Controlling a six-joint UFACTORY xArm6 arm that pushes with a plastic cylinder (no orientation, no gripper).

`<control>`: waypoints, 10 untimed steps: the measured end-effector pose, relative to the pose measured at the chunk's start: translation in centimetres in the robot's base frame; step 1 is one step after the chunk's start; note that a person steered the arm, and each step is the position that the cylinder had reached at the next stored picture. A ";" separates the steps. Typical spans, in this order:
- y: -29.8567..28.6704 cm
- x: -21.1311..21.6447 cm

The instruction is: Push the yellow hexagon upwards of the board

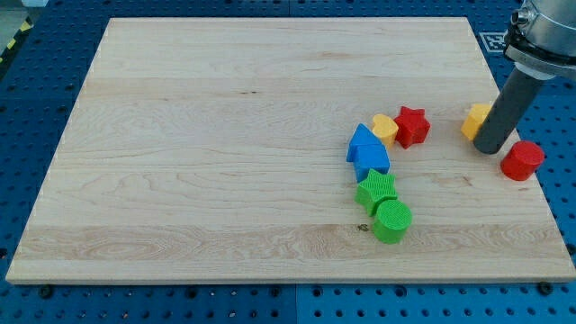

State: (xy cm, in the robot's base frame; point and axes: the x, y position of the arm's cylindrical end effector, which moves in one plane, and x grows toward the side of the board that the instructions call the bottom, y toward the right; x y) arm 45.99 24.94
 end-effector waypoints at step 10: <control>0.2 -6.3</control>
State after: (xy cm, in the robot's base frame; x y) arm 39.73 25.17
